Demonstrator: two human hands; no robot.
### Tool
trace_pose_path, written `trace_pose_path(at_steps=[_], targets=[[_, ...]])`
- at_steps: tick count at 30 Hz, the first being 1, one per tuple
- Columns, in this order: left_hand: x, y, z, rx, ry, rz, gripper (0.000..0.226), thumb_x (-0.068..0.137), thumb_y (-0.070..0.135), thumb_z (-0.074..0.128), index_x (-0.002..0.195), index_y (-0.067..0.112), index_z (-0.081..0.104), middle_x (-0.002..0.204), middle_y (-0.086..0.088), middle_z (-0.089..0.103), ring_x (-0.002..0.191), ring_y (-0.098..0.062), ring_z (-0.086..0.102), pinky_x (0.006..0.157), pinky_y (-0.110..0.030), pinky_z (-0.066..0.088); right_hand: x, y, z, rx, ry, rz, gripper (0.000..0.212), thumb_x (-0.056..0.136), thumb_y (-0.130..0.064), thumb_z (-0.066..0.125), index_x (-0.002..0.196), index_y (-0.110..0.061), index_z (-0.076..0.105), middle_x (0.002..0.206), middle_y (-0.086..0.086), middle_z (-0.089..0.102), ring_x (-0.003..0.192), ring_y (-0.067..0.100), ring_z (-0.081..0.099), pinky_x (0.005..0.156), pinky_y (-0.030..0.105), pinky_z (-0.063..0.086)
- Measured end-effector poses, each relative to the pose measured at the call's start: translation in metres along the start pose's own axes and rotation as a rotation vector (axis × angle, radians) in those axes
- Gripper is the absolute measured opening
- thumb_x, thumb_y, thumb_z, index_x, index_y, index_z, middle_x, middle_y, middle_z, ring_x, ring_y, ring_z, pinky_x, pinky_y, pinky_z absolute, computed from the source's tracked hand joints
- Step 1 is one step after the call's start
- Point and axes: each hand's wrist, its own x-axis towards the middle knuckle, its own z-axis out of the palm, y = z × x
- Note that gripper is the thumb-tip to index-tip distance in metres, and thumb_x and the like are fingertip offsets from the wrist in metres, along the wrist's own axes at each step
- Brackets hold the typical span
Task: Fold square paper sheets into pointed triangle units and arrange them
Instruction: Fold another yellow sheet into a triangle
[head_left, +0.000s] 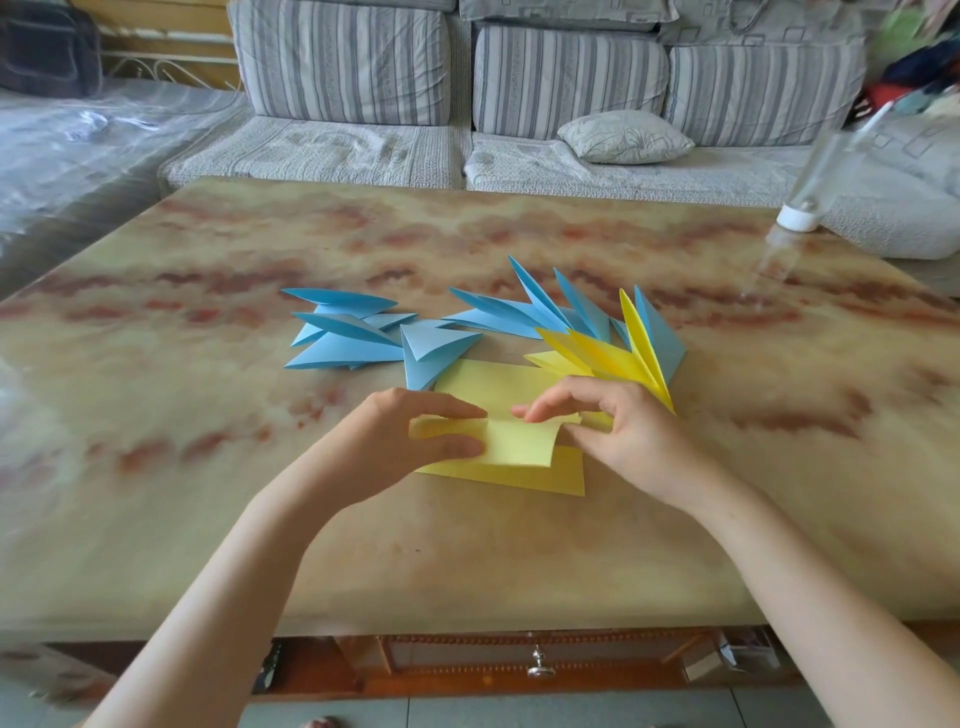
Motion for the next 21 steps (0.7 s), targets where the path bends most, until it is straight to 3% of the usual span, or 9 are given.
trace_pose_path(at_steps=[2, 4, 7, 9, 12, 15, 17, 21], targets=[[-0.002, -0.001, 0.001, -0.008, -0.029, -0.007, 0.049, 0.063, 0.070, 0.058, 0.108, 0.050, 0.065, 0.108, 0.014, 0.063, 0.105, -0.007, 0.057, 0.084, -0.018, 0.042, 0.000, 0.000, 0.001, 0.006, 0.016, -0.003, 0.020, 0.083, -0.003, 0.070, 0.084, -0.023, 0.071, 0.103, -0.022, 0.070, 0.103, -0.005, 0.063, 0.095, 0.012, 0.042], [-0.003, 0.000, 0.001, -0.074, 0.045, -0.058, 0.046, 0.065, 0.076, 0.059, 0.101, 0.049, 0.067, 0.104, 0.007, 0.066, 0.101, -0.013, 0.061, 0.087, -0.027, 0.047, 0.000, 0.001, 0.003, -0.003, 0.012, -0.007, 0.014, 0.079, -0.009, 0.075, 0.083, -0.022, 0.073, 0.102, -0.022, 0.070, 0.102, -0.006, 0.064, 0.095, 0.011, 0.041], [-0.003, -0.003, 0.000, -0.090, 0.224, -0.171, 0.023, 0.083, 0.055, 0.061, 0.094, 0.036, 0.068, 0.099, 0.002, 0.070, 0.085, -0.012, 0.064, 0.074, -0.018, 0.046, -0.001, 0.000, 0.005, 0.007, 0.018, -0.014, 0.012, 0.079, -0.011, 0.075, 0.086, -0.021, 0.075, 0.100, -0.021, 0.071, 0.099, -0.005, 0.065, 0.093, 0.012, 0.043], [-0.002, -0.007, 0.000, -0.028, 0.233, -0.227, 0.024, 0.084, 0.047, 0.064, 0.100, 0.030, 0.069, 0.098, 0.005, 0.068, 0.082, -0.006, 0.061, 0.065, -0.015, 0.042, -0.001, -0.001, 0.005, 0.015, 0.019, -0.007, 0.011, 0.079, -0.014, 0.075, 0.088, -0.021, 0.076, 0.096, -0.017, 0.074, 0.095, -0.003, 0.066, 0.089, 0.012, 0.045], [-0.002, -0.009, 0.002, 0.024, 0.201, -0.280, 0.037, 0.077, 0.042, 0.074, 0.109, 0.024, 0.068, 0.106, 0.000, 0.062, 0.092, -0.012, 0.059, 0.071, -0.022, 0.041, -0.001, -0.004, 0.008, 0.057, 0.017, 0.005, 0.012, 0.078, -0.015, 0.075, 0.080, -0.027, 0.074, 0.083, -0.009, 0.074, 0.081, -0.002, 0.064, 0.080, 0.009, 0.044], [-0.001, -0.009, 0.001, 0.063, 0.180, -0.276, 0.044, 0.073, 0.038, 0.079, 0.111, 0.022, 0.064, 0.106, 0.000, 0.053, 0.089, -0.014, 0.054, 0.075, -0.024, 0.039, -0.001, -0.005, 0.010, 0.116, -0.017, 0.021, 0.013, 0.078, -0.011, 0.075, 0.079, -0.023, 0.073, 0.080, -0.005, 0.074, 0.076, 0.000, 0.063, 0.078, 0.012, 0.046], [-0.002, -0.010, 0.002, 0.113, 0.153, -0.253, 0.040, 0.075, 0.034, 0.077, 0.110, 0.024, 0.060, 0.101, 0.003, 0.048, 0.088, -0.013, 0.052, 0.075, -0.022, 0.036, 0.000, -0.007, 0.011, 0.169, -0.030, 0.031, 0.015, 0.078, -0.008, 0.074, 0.076, -0.022, 0.072, 0.074, -0.010, 0.072, 0.072, -0.001, 0.062, 0.074, 0.012, 0.047], [-0.001, -0.009, 0.000, 0.031, 0.196, -0.257, 0.021, 0.085, 0.035, 0.067, 0.098, 0.018, 0.067, 0.094, 0.002, 0.063, 0.087, -0.018, 0.058, 0.067, -0.026, 0.039, 0.001, -0.006, 0.010, 0.248, 0.084, 0.073, 0.021, 0.078, -0.006, 0.074, 0.071, -0.025, 0.067, 0.064, -0.015, 0.069, 0.065, -0.003, 0.061, 0.069, 0.010, 0.046]])
